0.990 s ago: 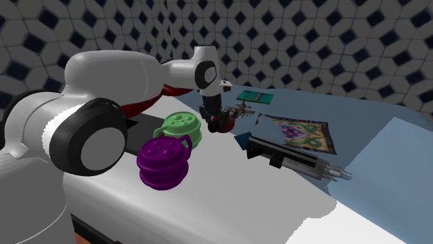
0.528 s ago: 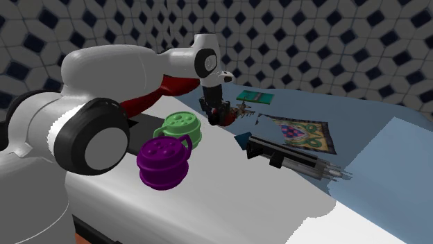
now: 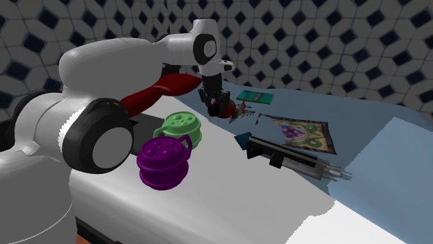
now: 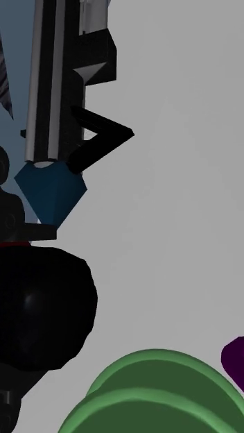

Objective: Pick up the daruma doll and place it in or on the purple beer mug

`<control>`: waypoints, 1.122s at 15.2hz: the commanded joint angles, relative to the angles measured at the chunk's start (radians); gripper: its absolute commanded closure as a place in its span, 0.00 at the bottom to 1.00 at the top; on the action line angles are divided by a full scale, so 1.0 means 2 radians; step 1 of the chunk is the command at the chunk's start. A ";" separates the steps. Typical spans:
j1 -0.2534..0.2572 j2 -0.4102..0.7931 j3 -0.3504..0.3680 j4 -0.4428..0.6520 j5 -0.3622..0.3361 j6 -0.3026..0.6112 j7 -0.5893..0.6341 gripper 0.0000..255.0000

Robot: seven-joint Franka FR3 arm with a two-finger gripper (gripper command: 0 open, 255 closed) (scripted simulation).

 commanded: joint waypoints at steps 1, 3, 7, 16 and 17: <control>0.001 0.003 0.000 0.019 -0.001 -0.015 -0.001 1.00; 0.003 0.009 0.001 0.041 -0.003 -0.031 -0.002 1.00; 0.007 0.020 0.001 0.077 -0.006 -0.057 -0.003 1.00; -0.005 -0.187 0.002 -0.178 0.056 0.000 -0.001 1.00; -0.003 -0.207 0.001 -0.199 0.062 0.002 -0.001 1.00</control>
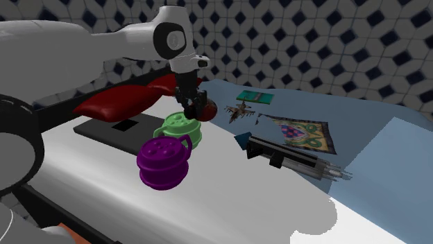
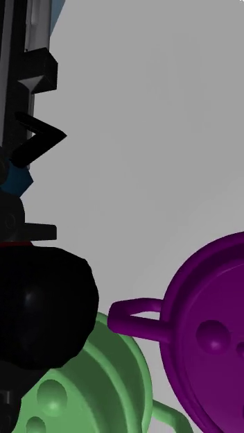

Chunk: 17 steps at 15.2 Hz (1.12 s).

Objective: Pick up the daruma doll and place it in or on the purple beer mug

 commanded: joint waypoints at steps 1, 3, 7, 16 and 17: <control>0.004 -0.044 0.000 -0.044 0.013 0.002 0.001 1.00; 0.008 -0.083 -0.001 -0.082 0.024 0.002 0.002 1.00; 0.021 -0.159 -0.003 -0.148 0.044 -0.005 0.005 1.00; 0.040 -0.239 0.000 -0.248 0.065 0.017 0.012 1.00; 0.040 -0.240 0.001 -0.256 0.066 0.023 0.013 1.00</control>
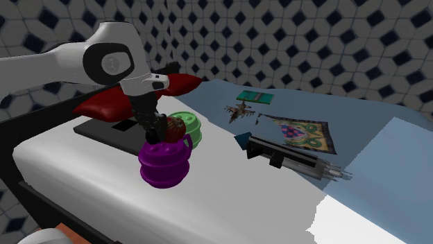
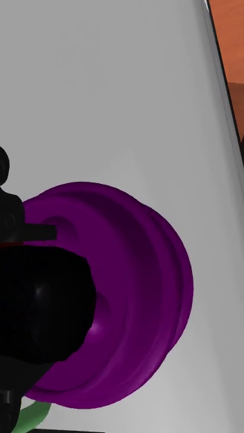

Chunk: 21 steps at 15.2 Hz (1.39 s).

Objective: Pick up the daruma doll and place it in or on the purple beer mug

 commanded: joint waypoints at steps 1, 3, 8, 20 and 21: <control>0.001 -0.002 0.002 -0.017 0.002 0.014 0.001 1.00; 0.002 -0.004 0.004 -0.031 0.003 0.027 0.002 1.00; 0.003 -0.005 0.004 -0.038 0.004 0.033 0.002 1.00; 0.002 -0.003 0.002 -0.003 0.002 0.000 0.003 0.00; 0.001 0.000 0.001 0.016 0.001 -0.016 0.003 0.00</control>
